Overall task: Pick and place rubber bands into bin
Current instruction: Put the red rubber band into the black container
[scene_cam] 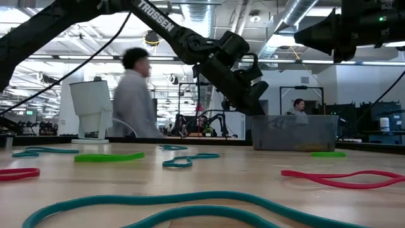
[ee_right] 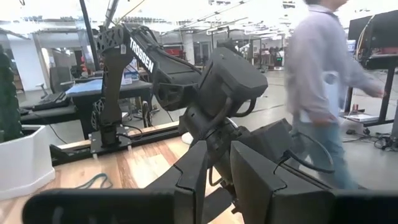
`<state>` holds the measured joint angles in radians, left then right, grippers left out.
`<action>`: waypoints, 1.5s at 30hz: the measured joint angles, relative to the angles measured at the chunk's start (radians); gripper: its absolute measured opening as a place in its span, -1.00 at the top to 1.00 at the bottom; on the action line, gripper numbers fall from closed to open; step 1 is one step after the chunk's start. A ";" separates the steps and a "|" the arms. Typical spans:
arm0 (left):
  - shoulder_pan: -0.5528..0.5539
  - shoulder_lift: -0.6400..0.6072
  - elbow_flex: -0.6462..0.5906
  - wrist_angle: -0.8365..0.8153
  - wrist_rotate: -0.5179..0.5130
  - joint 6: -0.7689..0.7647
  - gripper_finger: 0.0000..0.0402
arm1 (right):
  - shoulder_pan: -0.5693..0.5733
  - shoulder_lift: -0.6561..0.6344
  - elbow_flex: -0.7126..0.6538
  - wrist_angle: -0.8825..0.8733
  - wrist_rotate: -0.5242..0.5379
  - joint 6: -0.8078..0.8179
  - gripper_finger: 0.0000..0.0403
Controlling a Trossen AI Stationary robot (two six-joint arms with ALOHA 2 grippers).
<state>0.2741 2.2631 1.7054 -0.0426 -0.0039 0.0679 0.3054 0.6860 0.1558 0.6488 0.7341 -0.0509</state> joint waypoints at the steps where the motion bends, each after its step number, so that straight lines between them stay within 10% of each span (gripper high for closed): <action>1: 0.000 0.000 0.000 0.001 0.002 0.005 0.98 | 0.000 0.000 0.000 0.000 0.000 -0.004 0.67; 18: 0.000 -0.037 0.068 -0.068 -0.022 0.092 0.63 | 0.003 0.000 0.000 0.001 0.000 -0.012 0.67; 26: 0.004 -0.207 0.237 -0.386 -0.055 0.152 0.63 | 0.128 -0.103 0.000 -0.056 0.018 -0.062 0.67; 34: 0.008 -0.476 0.219 -0.775 -0.065 0.198 0.63 | 0.411 -0.298 0.000 -0.188 0.285 -0.103 0.67; 45: -0.132 -1.010 -0.382 -0.689 -0.355 -0.011 0.63 | 0.808 -0.388 0.000 -0.212 0.727 -0.193 0.67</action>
<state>0.1422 1.2533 1.3233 -0.7312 -0.3584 0.0567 1.1133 0.2977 0.1562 0.4372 1.4609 -0.2441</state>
